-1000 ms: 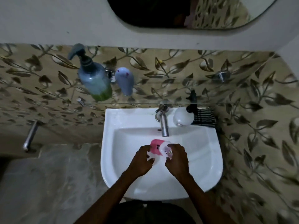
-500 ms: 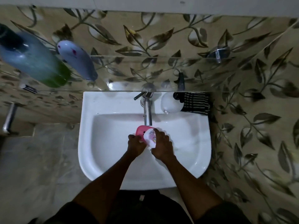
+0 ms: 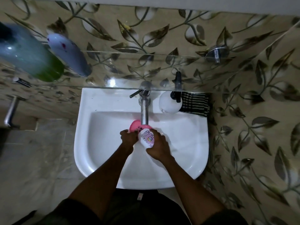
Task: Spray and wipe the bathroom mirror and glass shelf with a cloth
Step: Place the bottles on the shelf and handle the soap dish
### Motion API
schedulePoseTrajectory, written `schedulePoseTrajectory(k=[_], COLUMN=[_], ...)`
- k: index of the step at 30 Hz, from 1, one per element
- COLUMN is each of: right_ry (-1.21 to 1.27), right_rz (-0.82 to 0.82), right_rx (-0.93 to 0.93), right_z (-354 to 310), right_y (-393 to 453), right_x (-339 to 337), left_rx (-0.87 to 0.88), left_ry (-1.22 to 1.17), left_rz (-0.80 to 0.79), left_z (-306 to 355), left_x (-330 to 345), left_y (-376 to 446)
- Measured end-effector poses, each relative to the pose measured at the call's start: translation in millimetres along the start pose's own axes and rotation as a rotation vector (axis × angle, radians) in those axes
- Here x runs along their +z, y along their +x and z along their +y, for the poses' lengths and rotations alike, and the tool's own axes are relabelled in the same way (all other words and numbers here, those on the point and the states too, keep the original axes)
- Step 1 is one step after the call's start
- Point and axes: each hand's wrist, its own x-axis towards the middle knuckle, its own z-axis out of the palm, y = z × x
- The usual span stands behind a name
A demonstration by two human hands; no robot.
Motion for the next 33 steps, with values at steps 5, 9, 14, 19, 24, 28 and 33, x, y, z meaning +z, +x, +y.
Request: schedulePoseTrajectory(k=[5,9,14,19,24,28,33], right_ry=[0.157,0.335,0.424,0.342,0.394,0.486,0.632], right_rz=[-0.008,-0.027,-0.025,0.218,0.333,0.294,0.218], right_rx=[0.035,0.088,0.16,0.098,0.158,0.197,0.242], right_z=[-2.0,-2.7,10.3,21.1,32.4,37.2,38.5], right_y=[9.8,12.7,13.4,11.7,11.4,6.8,-3.4], right_x=[7.1,3.8,-9.1,-16.1,-15.0,-16.5,-22.2], left_rx=[-0.041,-0.07,-0.116,-0.011,0.003,-0.015,-0.072], left_ry=[0.072,0.099,0.127,0.331,0.463,0.41,0.205], left_rz=[-0.126,-0.268,-0.353,-0.076,-0.041,-0.025,-0.063], left_z=[16.0,21.4,43.6,15.5,12.5,3.0,11.5], left_x=[-0.9,10.8,39.3,55.8,69.9,73.0,55.4], left_y=[-9.4,-4.0,-43.9,4.6,-5.4,4.4,-17.5])
